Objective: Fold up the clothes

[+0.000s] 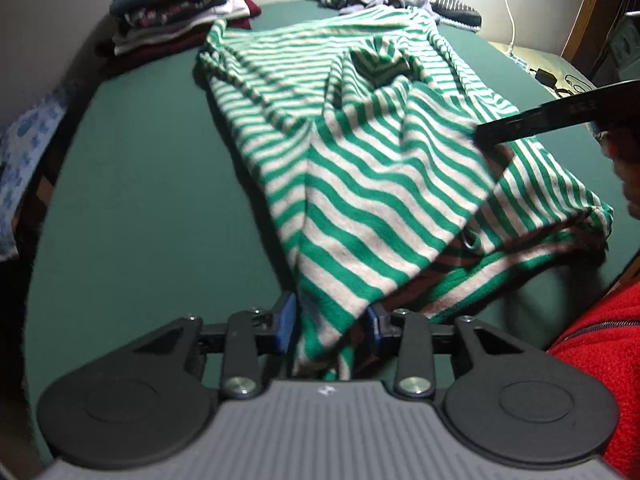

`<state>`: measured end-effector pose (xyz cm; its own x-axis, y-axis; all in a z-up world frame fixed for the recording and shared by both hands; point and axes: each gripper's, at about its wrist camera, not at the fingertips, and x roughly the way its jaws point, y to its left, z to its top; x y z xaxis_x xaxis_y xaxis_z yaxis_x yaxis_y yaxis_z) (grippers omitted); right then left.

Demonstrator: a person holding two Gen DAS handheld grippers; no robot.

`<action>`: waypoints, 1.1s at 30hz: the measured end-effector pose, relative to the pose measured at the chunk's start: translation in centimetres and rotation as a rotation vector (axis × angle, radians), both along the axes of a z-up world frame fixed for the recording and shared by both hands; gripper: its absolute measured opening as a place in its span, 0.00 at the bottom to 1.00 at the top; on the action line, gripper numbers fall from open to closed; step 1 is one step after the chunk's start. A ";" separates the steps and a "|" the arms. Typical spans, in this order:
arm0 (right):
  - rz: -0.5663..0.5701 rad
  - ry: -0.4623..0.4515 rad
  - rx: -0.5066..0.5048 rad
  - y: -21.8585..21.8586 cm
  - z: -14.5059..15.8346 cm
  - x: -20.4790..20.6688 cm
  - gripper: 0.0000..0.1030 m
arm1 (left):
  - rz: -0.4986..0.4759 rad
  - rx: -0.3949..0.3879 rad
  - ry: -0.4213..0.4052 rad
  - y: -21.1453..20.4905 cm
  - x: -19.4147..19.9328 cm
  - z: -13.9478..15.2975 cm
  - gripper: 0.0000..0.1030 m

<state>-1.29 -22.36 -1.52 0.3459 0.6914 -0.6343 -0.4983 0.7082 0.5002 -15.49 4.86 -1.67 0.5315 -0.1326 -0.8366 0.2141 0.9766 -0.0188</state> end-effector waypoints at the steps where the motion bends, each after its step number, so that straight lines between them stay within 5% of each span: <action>1: -0.002 -0.005 0.014 -0.6 0.7 -0.5 0.04 | -0.008 -0.005 -0.008 0.0 0.0 0.3 0.37; 5: -0.009 -0.003 -0.013 -1.7 1.8 -2.6 0.04 | -0.050 -0.011 0.006 -0.2 0.1 -0.5 0.34; 9: -0.011 0.050 -0.134 -0.4 -1.4 -4.4 0.04 | -0.083 0.000 0.057 -0.3 -0.1 -2.6 0.33; 12: -0.038 0.012 -0.182 0.4 -2.7 -5.4 0.05 | -0.090 -0.001 0.056 0.1 -0.2 -2.5 0.36; 17: 0.012 -0.013 -0.179 0.0 -0.4 -5.0 0.13 | -0.151 0.028 0.016 0.9 -0.8 0.0 0.36; 20: 0.026 -0.028 -0.160 0.0 0.5 -4.6 0.44 | -0.169 0.042 -0.053 0.7 -0.9 1.8 0.49; 21: 0.029 -0.030 -0.156 0.2 0.7 -4.4 0.43 | -0.180 0.053 -0.068 0.3 -0.8 1.9 0.57; 25: 0.046 -0.010 -0.229 1.3 -1.0 -4.7 0.40 | -0.222 0.114 -0.082 -1.4 -0.1 0.4 0.55; 29: -0.003 0.014 -0.221 0.8 -1.8 -5.0 0.04 | -0.220 0.117 -0.037 -1.9 0.3 -1.4 0.23; 33: -0.011 -0.015 -0.171 -0.7 -0.2 -5.9 0.03 | -0.243 0.107 -0.035 -1.6 -0.2 -1.0 0.19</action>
